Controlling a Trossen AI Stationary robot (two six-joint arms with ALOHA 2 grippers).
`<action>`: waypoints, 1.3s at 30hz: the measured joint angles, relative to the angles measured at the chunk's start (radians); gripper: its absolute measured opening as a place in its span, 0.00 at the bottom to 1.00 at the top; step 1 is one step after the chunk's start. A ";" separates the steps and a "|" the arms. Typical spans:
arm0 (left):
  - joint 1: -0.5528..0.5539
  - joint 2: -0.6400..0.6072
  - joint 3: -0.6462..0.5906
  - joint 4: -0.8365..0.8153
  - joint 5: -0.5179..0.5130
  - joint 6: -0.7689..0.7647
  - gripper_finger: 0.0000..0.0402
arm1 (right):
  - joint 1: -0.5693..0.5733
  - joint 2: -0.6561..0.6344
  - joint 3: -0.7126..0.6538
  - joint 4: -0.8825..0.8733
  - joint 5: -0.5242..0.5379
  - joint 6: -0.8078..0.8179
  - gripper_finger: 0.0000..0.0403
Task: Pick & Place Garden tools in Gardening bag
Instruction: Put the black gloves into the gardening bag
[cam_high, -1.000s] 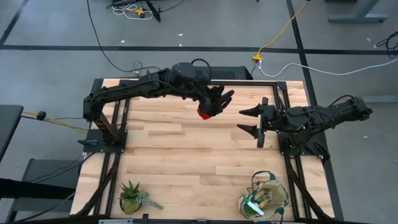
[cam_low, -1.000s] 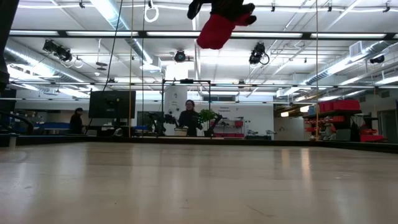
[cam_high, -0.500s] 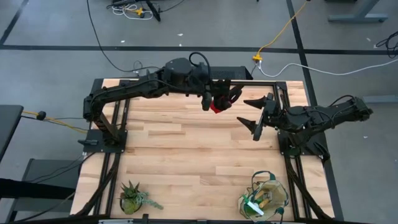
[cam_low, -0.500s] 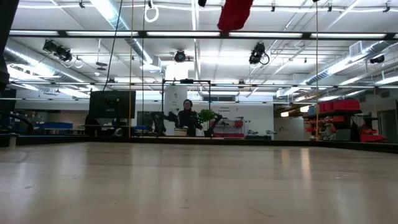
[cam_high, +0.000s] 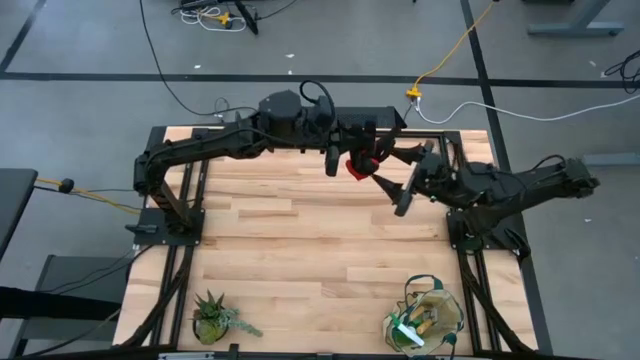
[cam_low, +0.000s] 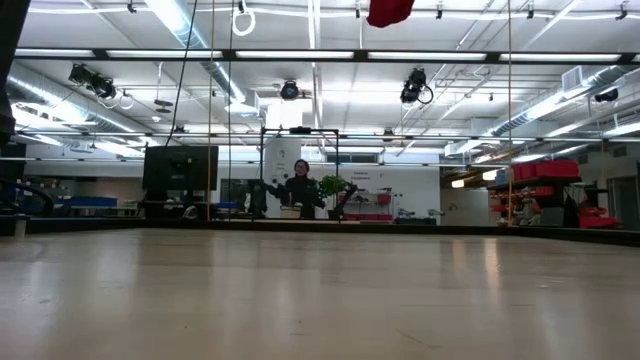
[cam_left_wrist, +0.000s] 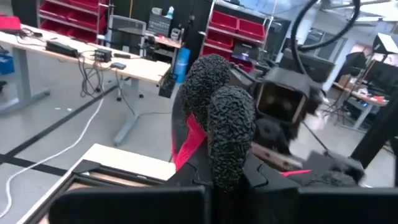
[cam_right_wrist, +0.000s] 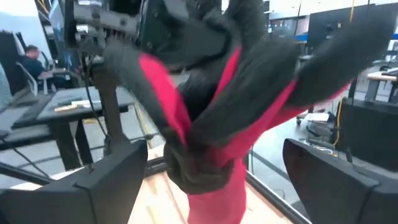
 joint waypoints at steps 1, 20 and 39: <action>-0.002 0.000 0.000 -0.001 -0.006 0.007 0.05 | -0.003 0.015 0.000 0.011 0.000 -0.007 0.94; -0.003 0.000 0.000 -0.008 -0.014 0.020 0.05 | -0.046 0.148 0.000 0.252 0.008 -0.050 0.94; -0.003 0.000 0.000 -0.014 -0.013 0.019 0.05 | -0.046 0.148 0.000 0.267 0.030 -0.041 0.72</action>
